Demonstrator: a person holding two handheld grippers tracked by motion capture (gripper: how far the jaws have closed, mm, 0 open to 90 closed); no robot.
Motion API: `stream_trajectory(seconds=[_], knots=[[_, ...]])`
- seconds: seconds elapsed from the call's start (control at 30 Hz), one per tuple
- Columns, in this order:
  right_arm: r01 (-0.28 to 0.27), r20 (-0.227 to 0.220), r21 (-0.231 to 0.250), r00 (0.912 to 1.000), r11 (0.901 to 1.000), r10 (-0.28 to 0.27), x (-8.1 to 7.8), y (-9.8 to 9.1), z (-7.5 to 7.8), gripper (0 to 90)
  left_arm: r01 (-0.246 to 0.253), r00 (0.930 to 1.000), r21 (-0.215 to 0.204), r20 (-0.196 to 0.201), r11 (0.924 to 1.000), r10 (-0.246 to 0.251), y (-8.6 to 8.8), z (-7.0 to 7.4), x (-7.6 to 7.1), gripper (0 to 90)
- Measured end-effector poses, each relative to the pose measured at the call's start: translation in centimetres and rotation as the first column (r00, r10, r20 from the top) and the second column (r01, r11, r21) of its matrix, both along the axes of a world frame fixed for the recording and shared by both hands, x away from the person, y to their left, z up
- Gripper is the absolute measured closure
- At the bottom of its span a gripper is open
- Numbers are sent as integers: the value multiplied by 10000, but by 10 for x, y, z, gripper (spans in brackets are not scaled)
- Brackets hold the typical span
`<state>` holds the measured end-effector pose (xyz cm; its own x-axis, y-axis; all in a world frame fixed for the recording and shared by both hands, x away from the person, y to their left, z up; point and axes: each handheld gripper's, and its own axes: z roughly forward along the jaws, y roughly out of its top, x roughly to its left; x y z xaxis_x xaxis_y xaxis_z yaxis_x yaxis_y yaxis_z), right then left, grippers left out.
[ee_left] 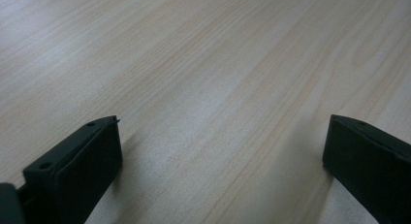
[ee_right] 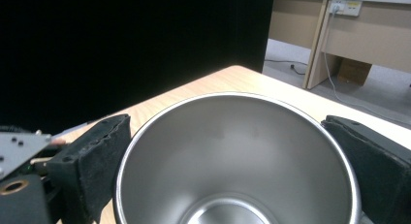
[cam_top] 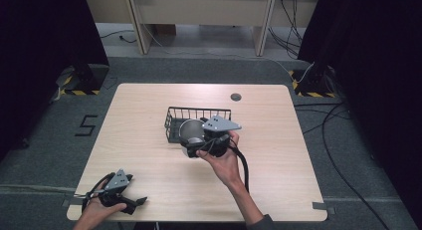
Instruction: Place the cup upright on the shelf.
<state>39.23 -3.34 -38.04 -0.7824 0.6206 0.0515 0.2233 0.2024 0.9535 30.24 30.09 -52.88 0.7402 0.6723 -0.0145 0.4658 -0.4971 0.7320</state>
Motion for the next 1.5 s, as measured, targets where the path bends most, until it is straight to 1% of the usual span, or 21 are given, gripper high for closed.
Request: stream_trajectory(seconds=[0.03,0.13,0.17,0.2,0.23,0.27,0.3,0.33,0.43,0.53,0.7,0.73,0.83,0.87,0.9,0.93,1.03,1.07,1.17,1.3,1.5], knots=[[0,0,0,10000,10000,0,0,0,0,62,0,10000,0,0,10000,0,0,0,0,0],[100,18,-17,9999,9999,-100,8,0,11,62,5,10000,2,-11,10000,-5,0,0,0,0],[100,18,-17,9999,9999,-100,8,0,11,62,5,10000,2,-11,10000,-5,0,0,0,0],[161,74,-53,9998,9999,-161,13,1,16,62,5,10000,6,-11,10000,-5,0,0,0,0],[161,74,-53,9998,9999,-161,13,1,16,62,5,10000,6,-11,10000,-5,0,0,0,0],[211,152,-95,9997,9997,-210,16,2,21,61,5,10000,6,-11,10000,-5,0,0,0,0],[211,152,-95,9997,9997,-210,16,2,21,61,5,10000,6,-11,10000,-5,0,0,0,0],[273,200,-142,9994,9995,-270,20,3,26,61,9,10000,9,-10,10000,-9,0,0,0,0],[368,221,-147,9991,9992,-364,24,4,30,61,10,10000,16,-21,10000,-10,0,0,0,0],[527,192,-186,9984,9984,-523,33,6,34,61,13,10000,18,-21,10000,-13,0,0,0,0],[691,141,-256,9975,9973,-687,42,8,34,62,10,10000,11,-22,10000,-10,0,0,0,0],[777,115,-297,9969,9965,-774,47,9,34,62,8,10000,15,-12,10000,-8,0,0,0,0],[867,76,-321,9962,9957,-865,53,10,33,61,11,10000,21,-10,10000,-11,0,0,0,0],[958,19,-339,9954,9948,-958,58,10,31,61,12,10000,21,-10,10000,-12,0,0,0,0],[958,19,-339,9954,9948,-958,58,10,31,61,12,10000,21,-10,10000,-12,0,0,0,0],[1043,-26,-356,9945,9939,-1045,64,11,30,62,15,10000,27,-11,10000,-15,0,0,0,0],[1099,-33,-353,9939,9933,-1101,68,12,30,62,12,10000,21,-10,10000,-12,0,0,0,0],[1129,-32,-361,9936,9929,-1131,73,13,29,62,14,10000,23,-12,10000,-14,0,0,0,0],[1221,-91,-382,9924,9918,-1225,77,14,27,62,16,10000,25,-11,10000,-16,0,0,0,0],[1426,-231,-428,9894,9889,-1436,87,15,22,62,20,10000,22,-16,10000,-20,0,0,0,0],[1610,-351,-430,9861,9860,-1625,95,14,17,61,23,10000,20,-11,10000,-23,0,0,0,0]])
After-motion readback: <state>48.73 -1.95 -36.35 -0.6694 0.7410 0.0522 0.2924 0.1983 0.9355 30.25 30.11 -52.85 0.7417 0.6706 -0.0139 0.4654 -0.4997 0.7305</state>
